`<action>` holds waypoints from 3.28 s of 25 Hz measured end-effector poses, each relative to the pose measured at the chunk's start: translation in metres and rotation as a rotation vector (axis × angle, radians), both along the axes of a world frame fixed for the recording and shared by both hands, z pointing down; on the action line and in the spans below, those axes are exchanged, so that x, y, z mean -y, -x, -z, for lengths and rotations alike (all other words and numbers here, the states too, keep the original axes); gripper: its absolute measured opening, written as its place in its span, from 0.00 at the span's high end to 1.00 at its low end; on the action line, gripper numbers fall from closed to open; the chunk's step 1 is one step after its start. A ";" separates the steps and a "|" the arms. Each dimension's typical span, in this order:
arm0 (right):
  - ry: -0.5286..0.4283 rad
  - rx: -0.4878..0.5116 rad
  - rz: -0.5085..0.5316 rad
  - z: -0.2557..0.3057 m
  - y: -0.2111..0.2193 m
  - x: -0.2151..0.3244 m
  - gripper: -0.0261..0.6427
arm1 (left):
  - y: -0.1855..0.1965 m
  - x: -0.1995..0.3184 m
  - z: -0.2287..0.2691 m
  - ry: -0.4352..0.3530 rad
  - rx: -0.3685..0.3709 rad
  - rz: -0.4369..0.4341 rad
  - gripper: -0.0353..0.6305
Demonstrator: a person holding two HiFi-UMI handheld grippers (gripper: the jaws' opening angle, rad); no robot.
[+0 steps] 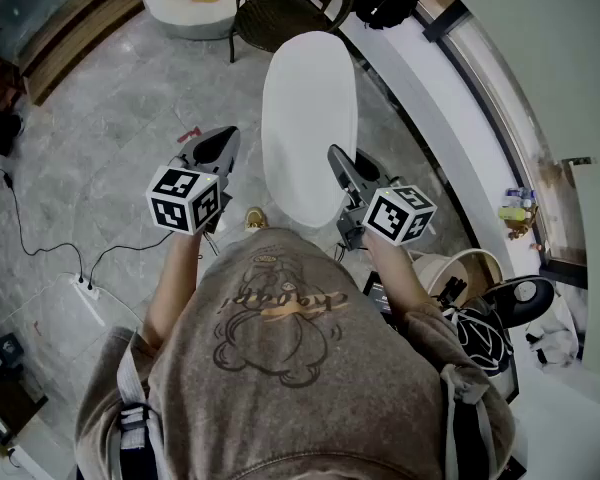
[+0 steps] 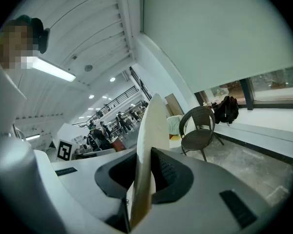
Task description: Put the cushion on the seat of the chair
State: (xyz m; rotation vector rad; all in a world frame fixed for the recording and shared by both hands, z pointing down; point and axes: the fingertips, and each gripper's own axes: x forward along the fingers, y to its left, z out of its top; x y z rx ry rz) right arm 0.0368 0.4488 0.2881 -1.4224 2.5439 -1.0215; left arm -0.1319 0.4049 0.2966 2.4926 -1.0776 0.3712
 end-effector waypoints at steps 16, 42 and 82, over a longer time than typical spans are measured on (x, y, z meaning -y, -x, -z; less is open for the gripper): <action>-0.010 0.038 -0.046 0.002 0.017 0.026 0.85 | 0.023 0.028 -0.007 0.013 0.004 -0.052 0.94; -0.013 0.018 -0.138 -0.006 0.004 0.078 0.85 | 0.016 0.095 -0.020 0.026 -0.015 -0.145 0.94; 0.020 0.056 0.075 -0.008 -0.080 0.364 0.85 | -0.089 0.359 -0.031 0.102 0.001 -0.068 0.94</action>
